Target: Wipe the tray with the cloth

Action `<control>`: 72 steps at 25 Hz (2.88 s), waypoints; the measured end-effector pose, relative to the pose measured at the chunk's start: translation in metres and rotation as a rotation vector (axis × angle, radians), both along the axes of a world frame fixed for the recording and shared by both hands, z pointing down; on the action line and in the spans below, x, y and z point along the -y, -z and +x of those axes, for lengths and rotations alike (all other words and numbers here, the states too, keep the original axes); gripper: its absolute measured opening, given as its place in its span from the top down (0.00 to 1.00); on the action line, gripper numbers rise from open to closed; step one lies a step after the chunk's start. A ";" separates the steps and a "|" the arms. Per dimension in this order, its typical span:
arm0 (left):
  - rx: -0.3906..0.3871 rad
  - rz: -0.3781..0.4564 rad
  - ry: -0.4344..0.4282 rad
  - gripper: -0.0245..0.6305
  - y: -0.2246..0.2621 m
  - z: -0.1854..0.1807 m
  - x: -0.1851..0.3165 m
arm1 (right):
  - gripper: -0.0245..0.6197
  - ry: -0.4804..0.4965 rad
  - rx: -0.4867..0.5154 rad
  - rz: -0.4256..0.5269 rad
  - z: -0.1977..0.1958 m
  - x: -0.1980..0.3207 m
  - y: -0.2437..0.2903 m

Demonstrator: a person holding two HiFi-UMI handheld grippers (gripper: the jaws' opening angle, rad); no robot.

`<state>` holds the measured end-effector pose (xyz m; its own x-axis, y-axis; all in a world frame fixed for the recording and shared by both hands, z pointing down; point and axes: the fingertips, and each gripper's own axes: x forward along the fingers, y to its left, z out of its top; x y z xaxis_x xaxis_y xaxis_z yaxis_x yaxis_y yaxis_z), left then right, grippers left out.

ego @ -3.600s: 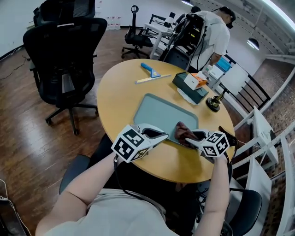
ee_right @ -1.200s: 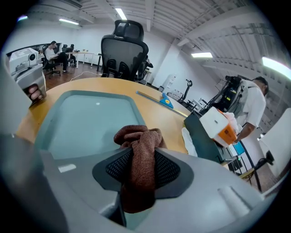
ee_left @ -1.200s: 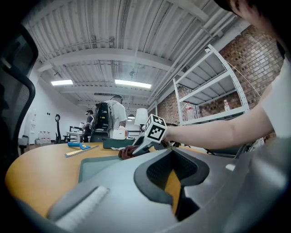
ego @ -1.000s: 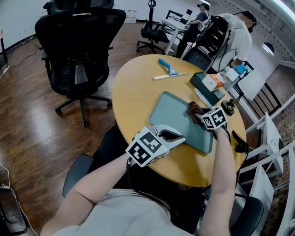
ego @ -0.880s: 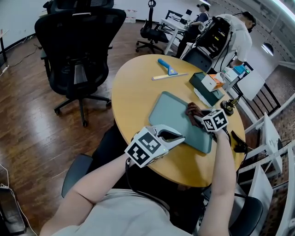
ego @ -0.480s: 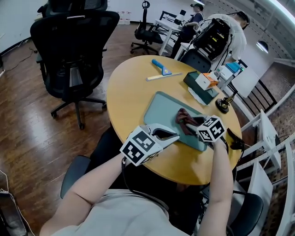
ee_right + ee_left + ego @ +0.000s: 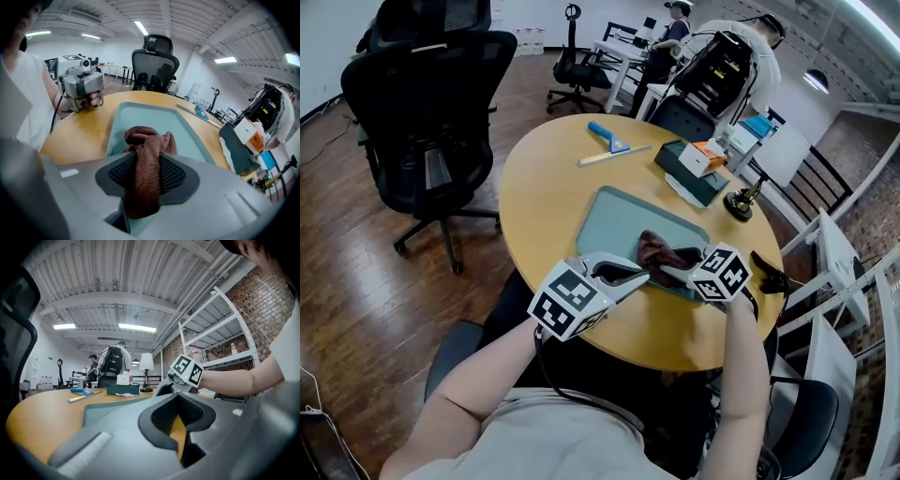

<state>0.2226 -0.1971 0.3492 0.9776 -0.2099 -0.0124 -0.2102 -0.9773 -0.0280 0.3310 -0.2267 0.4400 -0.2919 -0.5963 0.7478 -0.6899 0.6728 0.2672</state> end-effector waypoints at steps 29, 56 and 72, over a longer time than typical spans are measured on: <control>0.009 -0.003 0.016 0.47 -0.002 0.002 0.002 | 0.75 -0.023 -0.002 0.013 0.016 0.052 -0.003; -0.023 0.005 0.092 0.47 0.001 -0.009 0.008 | 0.75 -0.199 -0.150 0.153 0.056 0.130 -0.005; -0.042 0.017 0.114 0.47 0.003 -0.014 0.010 | 0.75 -0.004 -0.132 0.098 -0.009 0.086 -0.003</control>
